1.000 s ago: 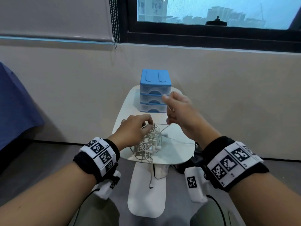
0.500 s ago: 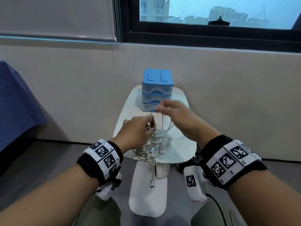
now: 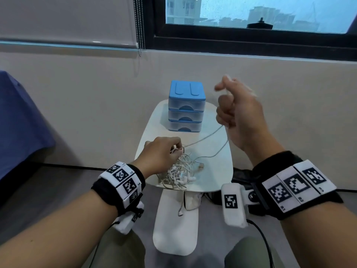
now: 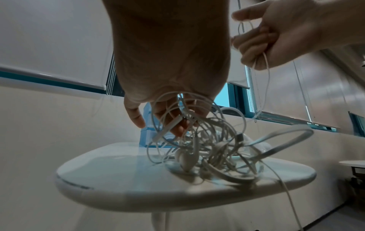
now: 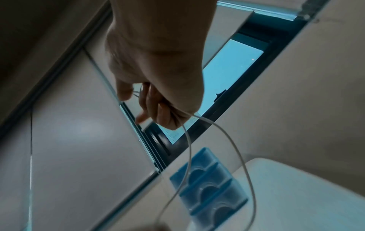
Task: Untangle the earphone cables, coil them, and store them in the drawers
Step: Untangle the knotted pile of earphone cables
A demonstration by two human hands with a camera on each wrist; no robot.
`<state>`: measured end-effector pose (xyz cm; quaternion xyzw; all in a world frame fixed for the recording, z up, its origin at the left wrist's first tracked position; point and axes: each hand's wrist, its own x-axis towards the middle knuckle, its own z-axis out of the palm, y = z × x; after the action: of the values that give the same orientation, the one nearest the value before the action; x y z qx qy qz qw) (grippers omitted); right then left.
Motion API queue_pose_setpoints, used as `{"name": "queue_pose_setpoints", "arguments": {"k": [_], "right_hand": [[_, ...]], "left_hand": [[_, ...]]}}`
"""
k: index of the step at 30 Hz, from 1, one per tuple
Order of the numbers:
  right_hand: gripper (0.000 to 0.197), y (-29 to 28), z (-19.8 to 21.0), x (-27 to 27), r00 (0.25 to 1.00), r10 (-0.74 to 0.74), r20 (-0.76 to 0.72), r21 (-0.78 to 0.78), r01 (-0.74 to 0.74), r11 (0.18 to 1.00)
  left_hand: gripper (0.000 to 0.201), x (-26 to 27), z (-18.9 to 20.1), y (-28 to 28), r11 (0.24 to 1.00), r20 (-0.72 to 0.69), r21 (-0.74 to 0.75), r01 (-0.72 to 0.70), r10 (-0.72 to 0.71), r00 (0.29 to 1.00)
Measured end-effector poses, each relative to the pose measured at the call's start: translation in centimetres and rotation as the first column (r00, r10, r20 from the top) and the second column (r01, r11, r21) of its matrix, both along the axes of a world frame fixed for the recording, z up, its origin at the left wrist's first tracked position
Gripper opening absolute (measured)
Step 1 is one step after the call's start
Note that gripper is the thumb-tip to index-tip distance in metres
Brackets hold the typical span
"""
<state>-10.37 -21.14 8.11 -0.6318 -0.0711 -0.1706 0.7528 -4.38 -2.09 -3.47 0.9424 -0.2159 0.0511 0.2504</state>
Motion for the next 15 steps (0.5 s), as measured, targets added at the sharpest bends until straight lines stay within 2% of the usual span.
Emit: {"name": "queue_pose_setpoints", "arguments": {"k": [2, 3, 5, 6, 7, 8, 10, 11, 13, 15], "right_hand": [[0.031, -0.2, -1.3, 0.4, 0.995, -0.041, -0.096, -0.296, 0.011, 0.955], [0.036, -0.1, -2.2, 0.7, 0.987, -0.064, -0.147, -0.493, -0.017, 0.87], [0.039, 0.1, -4.5, 1.2, 0.968, -0.118, -0.222, -0.81, -0.116, 0.575], [0.039, 0.2, -5.6, 1.4, 0.96, -0.134, -0.246, -0.885, -0.166, 0.435], [0.036, 0.3, -6.6, 1.5, 0.954, -0.131, -0.269, -0.911, -0.209, 0.355], [0.03, 0.5, -7.4, 1.6, 0.951, -0.112, -0.288, -0.912, -0.237, 0.336], [0.022, 0.7, -8.5, 1.7, 0.95, -0.061, -0.306, -0.89, -0.263, 0.373], [0.021, 0.8, -8.7, 1.7, 0.95, -0.029, -0.311, -0.867, -0.271, 0.418], [0.022, 0.8, -8.7, 1.7, 0.945, 0.035, -0.324, -0.758, -0.282, 0.587], [0.027, 0.6, -8.0, 1.8, 0.947, 0.082, -0.31, -0.571, -0.254, 0.78]], "left_hand": [[0.011, 0.1, -0.1, 0.0, 1.0, -0.005, -0.013, -0.005, 0.005, 1.0], [0.011, 0.1, -0.1, 0.0, 1.0, -0.011, -0.018, -0.006, 0.006, 1.0], [0.011, 0.1, 0.0, -0.2, 1.0, -0.022, -0.023, -0.001, 0.001, 1.0], [0.011, 0.1, 0.0, -0.3, 1.0, -0.029, -0.027, 0.004, -0.005, 1.0], [0.011, 0.0, 0.1, -0.3, 0.999, -0.035, -0.036, 0.011, -0.013, 0.999], [0.011, 0.0, 0.2, -0.3, 0.999, -0.04, -0.042, 0.014, -0.016, 0.999], [0.01, 0.0, 0.3, -0.2, 0.998, -0.044, -0.051, 0.024, -0.026, 0.999], [0.009, 0.0, 0.3, -0.1, 0.997, -0.045, -0.065, 0.031, -0.034, 0.998], [0.005, -0.1, 0.4, 0.2, 0.994, -0.057, -0.104, 0.044, -0.05, 0.997], [0.02, -0.2, 0.4, 0.5, 0.99, -0.065, -0.132, 0.058, -0.067, 0.996]]}}
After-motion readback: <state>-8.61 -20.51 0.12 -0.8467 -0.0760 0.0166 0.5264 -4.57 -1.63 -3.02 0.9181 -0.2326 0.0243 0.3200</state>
